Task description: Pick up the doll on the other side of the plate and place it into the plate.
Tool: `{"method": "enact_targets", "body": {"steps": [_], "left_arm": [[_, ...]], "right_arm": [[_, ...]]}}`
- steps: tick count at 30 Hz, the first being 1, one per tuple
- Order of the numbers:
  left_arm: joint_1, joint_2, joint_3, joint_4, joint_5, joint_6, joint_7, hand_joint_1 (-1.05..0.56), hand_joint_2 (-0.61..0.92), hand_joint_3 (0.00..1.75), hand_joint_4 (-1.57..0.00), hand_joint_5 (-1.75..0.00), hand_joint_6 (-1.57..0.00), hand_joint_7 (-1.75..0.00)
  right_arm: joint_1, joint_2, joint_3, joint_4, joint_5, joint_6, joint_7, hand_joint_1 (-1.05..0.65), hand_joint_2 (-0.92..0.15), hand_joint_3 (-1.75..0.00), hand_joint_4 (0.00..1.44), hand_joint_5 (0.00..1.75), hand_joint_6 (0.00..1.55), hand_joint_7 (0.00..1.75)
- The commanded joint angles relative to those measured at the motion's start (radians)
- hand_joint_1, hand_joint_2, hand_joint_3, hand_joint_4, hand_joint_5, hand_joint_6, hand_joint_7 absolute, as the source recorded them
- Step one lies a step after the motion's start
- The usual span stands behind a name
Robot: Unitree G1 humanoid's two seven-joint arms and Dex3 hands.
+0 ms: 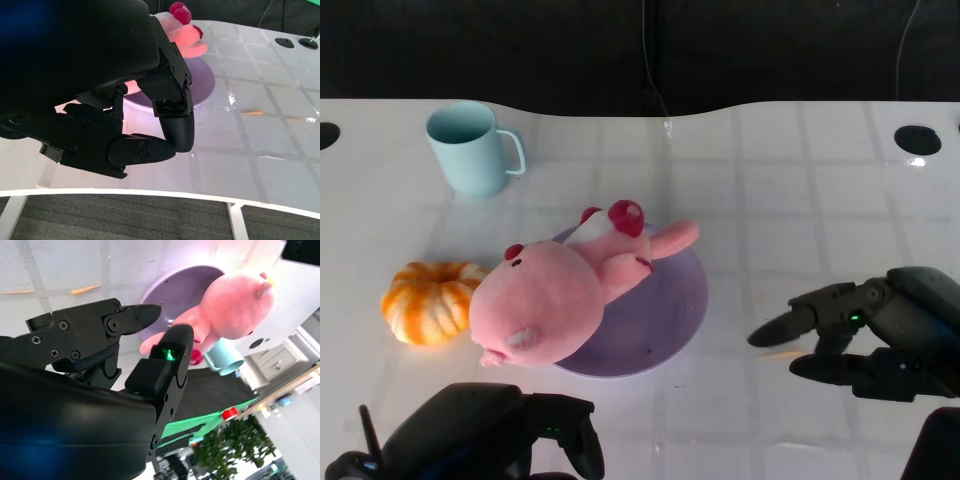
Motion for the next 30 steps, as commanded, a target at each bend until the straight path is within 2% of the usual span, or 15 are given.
{"method": "enact_targets", "body": {"steps": [1,3,6,14,20,30], "left_arm": [[0.004,0.019,0.008,-0.006,0.006,-0.007,0.001,-0.35,0.92,0.40,-0.68,-1.42,-0.70,-0.99],[0.003,0.017,0.006,-0.008,0.006,0.002,0.000,-0.35,0.92,0.41,-0.67,-1.42,-0.70,-0.99],[0.004,0.015,0.004,-0.006,0.005,-0.007,0.007,-0.36,0.92,0.41,-0.67,-1.41,-0.70,-0.99],[0.005,0.009,-0.003,-0.011,0.014,-0.002,0.009,-0.36,0.92,0.40,-0.68,-1.41,-0.70,-0.99],[0.008,0.010,-0.003,0.001,0.018,-0.017,0.016,-0.38,0.92,0.42,-0.68,-1.47,-0.70,-0.99],[0.014,0.011,0.008,0.002,0.011,-0.021,0.011,-0.37,0.92,0.42,-0.67,-1.38,-0.70,-0.98]], "right_arm": [[0.006,-0.001,0.003,0.043,0.011,-0.021,-0.016,0.00,-0.55,-0.82,0.88,1.41,1.08,0.59],[0.001,-0.006,0.002,0.078,0.019,-0.039,-0.017,0.03,-0.38,-1.19,0.90,1.55,1.04,0.83],[-0.007,-0.013,0.003,0.107,0.022,-0.033,-0.004,0.02,-0.28,-1.38,0.92,1.67,0.97,1.09],[-0.015,-0.008,0.010,0.152,0.038,-0.015,0.017,0.03,-0.27,-1.37,0.91,1.74,0.90,1.26],[-0.020,-0.007,0.018,0.182,0.065,-0.038,0.021,0.05,-0.23,-1.37,0.92,1.65,0.90,1.21],[-0.030,-0.009,0.029,0.180,0.078,-0.021,0.034,0.04,-0.27,-1.31,0.88,1.65,0.88,1.20]]}}
